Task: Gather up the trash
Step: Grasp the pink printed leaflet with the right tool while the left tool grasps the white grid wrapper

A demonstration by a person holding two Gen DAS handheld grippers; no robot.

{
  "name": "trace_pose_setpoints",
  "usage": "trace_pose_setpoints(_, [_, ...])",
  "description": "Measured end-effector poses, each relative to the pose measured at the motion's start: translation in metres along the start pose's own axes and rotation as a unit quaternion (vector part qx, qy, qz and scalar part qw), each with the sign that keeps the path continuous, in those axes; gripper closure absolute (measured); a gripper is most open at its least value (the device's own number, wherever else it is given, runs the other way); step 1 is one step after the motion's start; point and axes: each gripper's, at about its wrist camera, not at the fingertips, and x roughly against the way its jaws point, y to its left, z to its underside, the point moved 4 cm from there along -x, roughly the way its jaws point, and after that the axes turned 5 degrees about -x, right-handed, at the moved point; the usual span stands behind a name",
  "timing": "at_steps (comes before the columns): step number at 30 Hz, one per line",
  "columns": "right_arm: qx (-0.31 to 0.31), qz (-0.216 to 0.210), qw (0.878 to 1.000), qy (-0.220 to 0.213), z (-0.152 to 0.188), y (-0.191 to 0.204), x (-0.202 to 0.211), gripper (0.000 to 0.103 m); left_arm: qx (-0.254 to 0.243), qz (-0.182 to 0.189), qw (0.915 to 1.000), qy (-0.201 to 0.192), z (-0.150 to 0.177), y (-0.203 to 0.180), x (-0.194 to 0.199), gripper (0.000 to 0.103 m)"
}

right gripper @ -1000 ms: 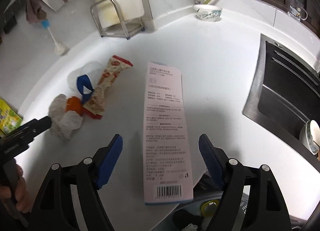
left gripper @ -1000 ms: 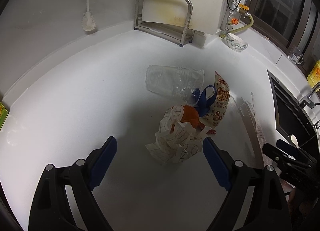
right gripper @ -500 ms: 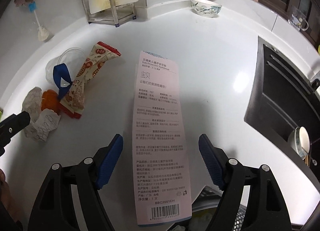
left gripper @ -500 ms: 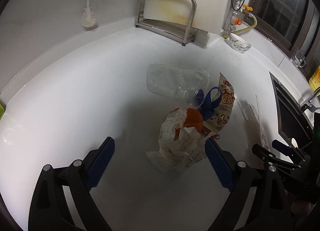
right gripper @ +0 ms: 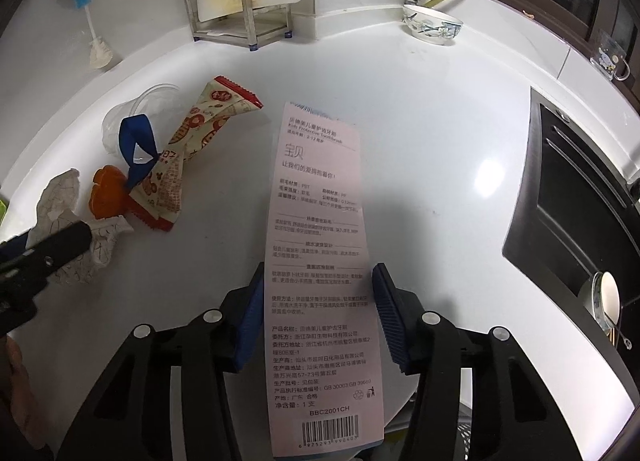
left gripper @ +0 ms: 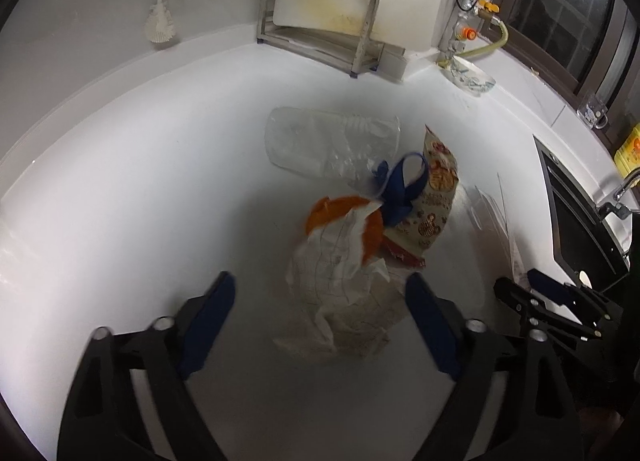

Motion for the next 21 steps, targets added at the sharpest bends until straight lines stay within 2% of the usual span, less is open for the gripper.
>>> trace_pose_setpoints(3, [0.002,-0.002,1.000,-0.001,0.001,0.001,0.000,0.053,0.000,0.001,0.9998,0.019,0.008,-0.003,-0.005,0.047])
trace_pose_setpoints(6, [0.002,-0.007,1.000,-0.001,0.001,0.001,0.001,0.053,-0.001,-0.002,0.9997,0.023,0.014,-0.005,-0.004,0.058])
trace_pose_setpoints(12, [0.001,-0.017,1.000,-0.009,-0.001,0.001,0.008,0.053,0.010,0.003,0.9997,0.021,0.016,-0.002,0.005,0.060])
trace_pose_setpoints(21, [0.004,-0.036,0.999,-0.025,-0.002,-0.001,0.027,0.053,0.020,-0.011,0.9997,-0.007,0.011,0.002,0.033,0.060])
